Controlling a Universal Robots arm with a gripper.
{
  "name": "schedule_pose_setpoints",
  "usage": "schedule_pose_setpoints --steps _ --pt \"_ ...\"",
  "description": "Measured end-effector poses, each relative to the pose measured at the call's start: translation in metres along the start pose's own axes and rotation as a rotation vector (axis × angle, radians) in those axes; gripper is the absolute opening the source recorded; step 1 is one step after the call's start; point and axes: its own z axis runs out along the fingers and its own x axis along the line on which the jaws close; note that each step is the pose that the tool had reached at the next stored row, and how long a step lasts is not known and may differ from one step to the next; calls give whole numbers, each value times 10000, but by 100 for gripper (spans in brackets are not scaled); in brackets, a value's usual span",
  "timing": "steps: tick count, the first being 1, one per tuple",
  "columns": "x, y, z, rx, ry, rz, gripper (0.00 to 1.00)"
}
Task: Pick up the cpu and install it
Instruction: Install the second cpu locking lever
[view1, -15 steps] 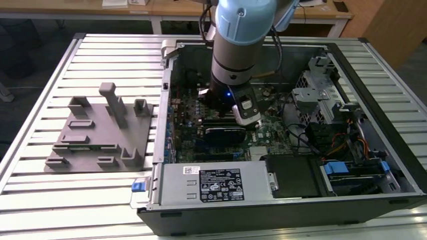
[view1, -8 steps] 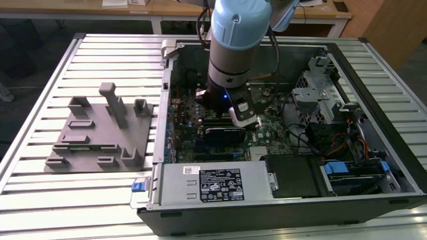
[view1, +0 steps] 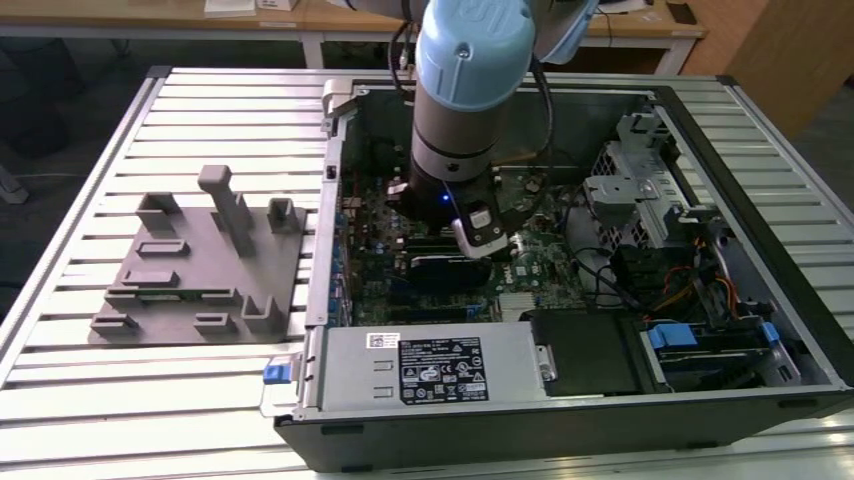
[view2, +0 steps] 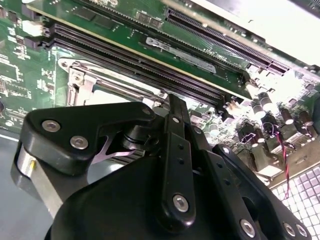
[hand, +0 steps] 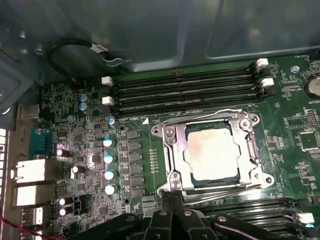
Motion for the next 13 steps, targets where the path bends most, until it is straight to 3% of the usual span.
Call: schedule_pose_setpoints --steps 4,9,13 --pt "40 -15 30 -27 5 2 11" --pt "67 -22 47 -133 19 3 11" --pt "68 -24 51 -141 19 6 11"
